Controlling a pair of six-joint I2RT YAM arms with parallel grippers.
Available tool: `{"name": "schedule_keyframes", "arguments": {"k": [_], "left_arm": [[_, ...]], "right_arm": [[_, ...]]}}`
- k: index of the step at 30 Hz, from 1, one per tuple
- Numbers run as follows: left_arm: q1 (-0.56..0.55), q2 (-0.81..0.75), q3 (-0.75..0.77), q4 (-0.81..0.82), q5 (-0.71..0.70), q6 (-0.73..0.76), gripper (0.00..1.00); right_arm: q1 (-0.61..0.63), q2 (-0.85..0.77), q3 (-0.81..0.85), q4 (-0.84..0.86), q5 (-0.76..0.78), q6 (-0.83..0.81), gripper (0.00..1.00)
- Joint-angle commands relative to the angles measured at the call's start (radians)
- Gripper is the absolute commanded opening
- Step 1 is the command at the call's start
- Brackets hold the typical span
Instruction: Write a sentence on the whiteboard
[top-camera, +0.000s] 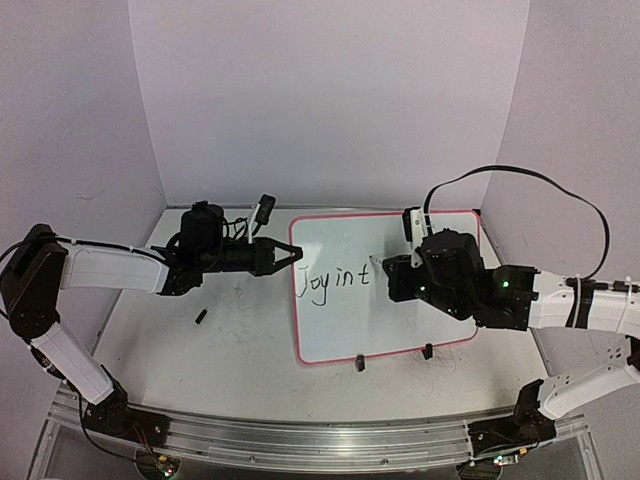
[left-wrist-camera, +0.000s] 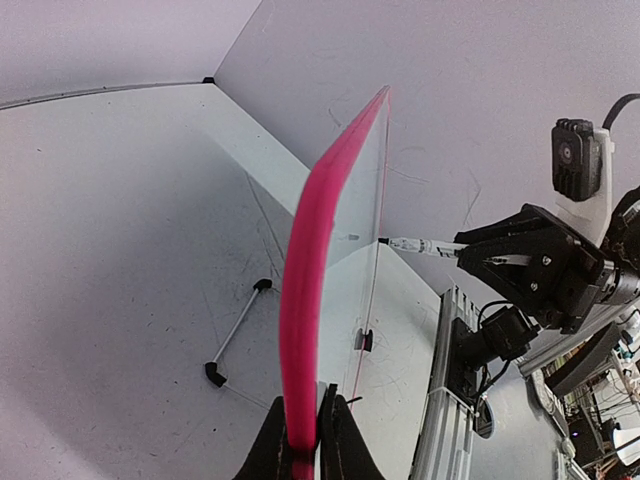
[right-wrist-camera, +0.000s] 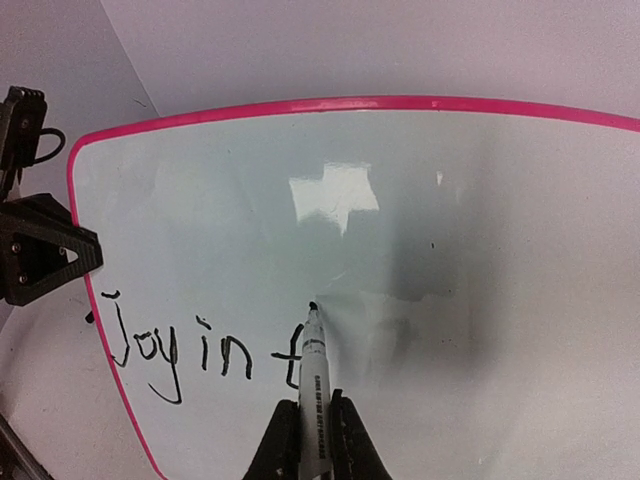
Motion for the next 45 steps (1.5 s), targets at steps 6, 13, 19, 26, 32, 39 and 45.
{"name": "schedule_keyframes", "arguments": {"k": [6, 13, 19, 26, 32, 39, 45], "left_arm": [[0.003, -0.015, 0.008, -0.005, -0.063, 0.014, 0.0], [0.003, -0.013, 0.006, -0.005, -0.065, 0.015, 0.0], [0.002, -0.014, 0.007, -0.005, -0.066, 0.015, 0.0], [0.003, -0.015, 0.008, -0.005, -0.067, 0.014, 0.0], [0.003, -0.015, 0.01, -0.005, -0.065, 0.014, 0.0], [0.004, -0.019, 0.009, -0.005, -0.067, 0.014, 0.0], [0.003, -0.016, 0.008, -0.005, -0.066, 0.012, 0.0]], "right_arm": [[0.0, 0.002, 0.008, 0.012, 0.02, 0.005, 0.0], [0.001, -0.027, -0.013, 0.002, -0.006, 0.009, 0.0], [0.0, -0.036, -0.028, -0.014, 0.012, 0.027, 0.0], [0.001, -0.01, -0.012, -0.017, 0.015, 0.03, 0.0], [0.001, 0.001, -0.003, -0.013, 0.028, 0.027, 0.0], [0.0, 0.01, -0.01, -0.019, 0.039, 0.04, 0.0], [0.0, 0.011, -0.012, -0.049, 0.044, 0.05, 0.0]]}}
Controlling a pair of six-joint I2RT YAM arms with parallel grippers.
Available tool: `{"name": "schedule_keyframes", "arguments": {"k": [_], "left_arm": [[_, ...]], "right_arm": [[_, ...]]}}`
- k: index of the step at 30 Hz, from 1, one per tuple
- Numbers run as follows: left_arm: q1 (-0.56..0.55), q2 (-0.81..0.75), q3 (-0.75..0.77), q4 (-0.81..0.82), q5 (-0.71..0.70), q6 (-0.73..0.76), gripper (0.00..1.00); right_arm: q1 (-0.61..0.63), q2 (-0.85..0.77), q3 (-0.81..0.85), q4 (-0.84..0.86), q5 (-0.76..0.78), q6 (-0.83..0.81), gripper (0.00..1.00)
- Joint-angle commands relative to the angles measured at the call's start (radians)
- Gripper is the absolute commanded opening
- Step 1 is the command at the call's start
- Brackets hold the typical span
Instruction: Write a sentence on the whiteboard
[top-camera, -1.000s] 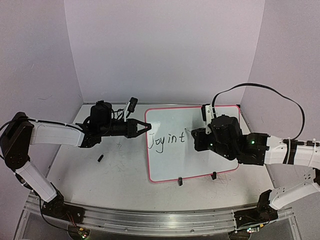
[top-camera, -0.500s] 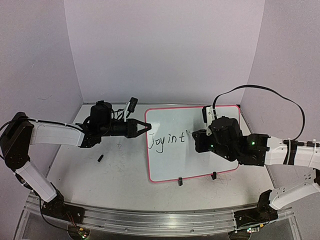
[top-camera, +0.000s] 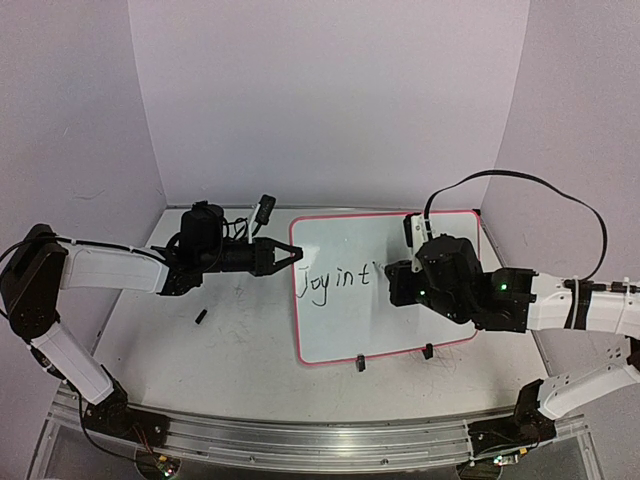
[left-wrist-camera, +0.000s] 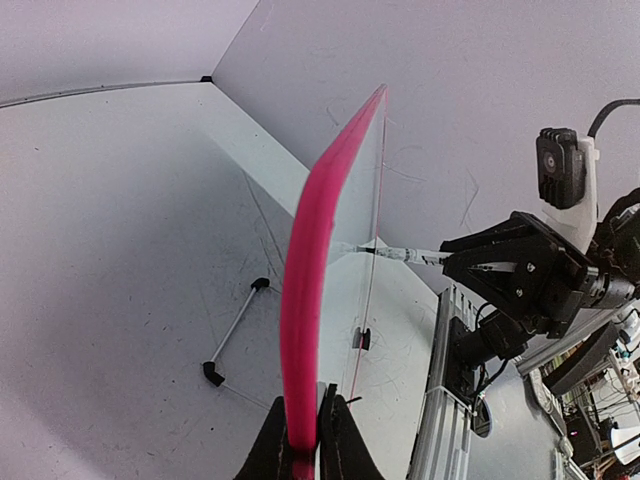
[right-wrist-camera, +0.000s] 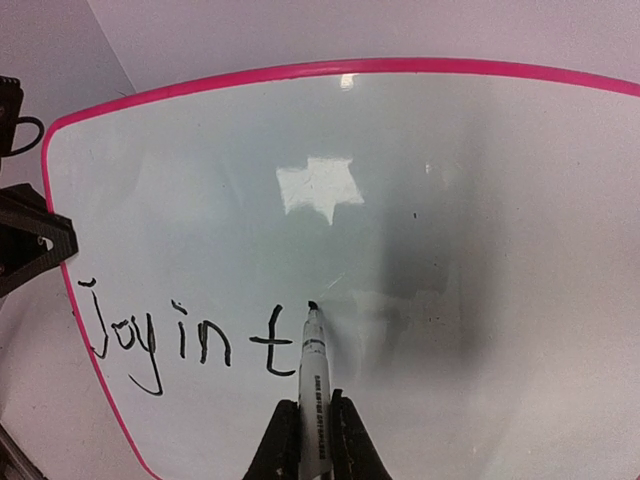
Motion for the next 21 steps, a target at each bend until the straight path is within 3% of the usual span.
{"name": "schedule_keyframes", "arguments": {"k": [1, 21], "left_arm": [[0.003, -0.016, 0.009, -0.006, -0.073, 0.016, 0.0], [0.003, -0.016, 0.006, -0.005, -0.073, 0.019, 0.0]], "right_arm": [[0.0, 0.009, 0.006, -0.028, 0.027, 0.018, 0.0], [0.002, 0.006, -0.035, -0.072, -0.035, 0.053, 0.0]]}}
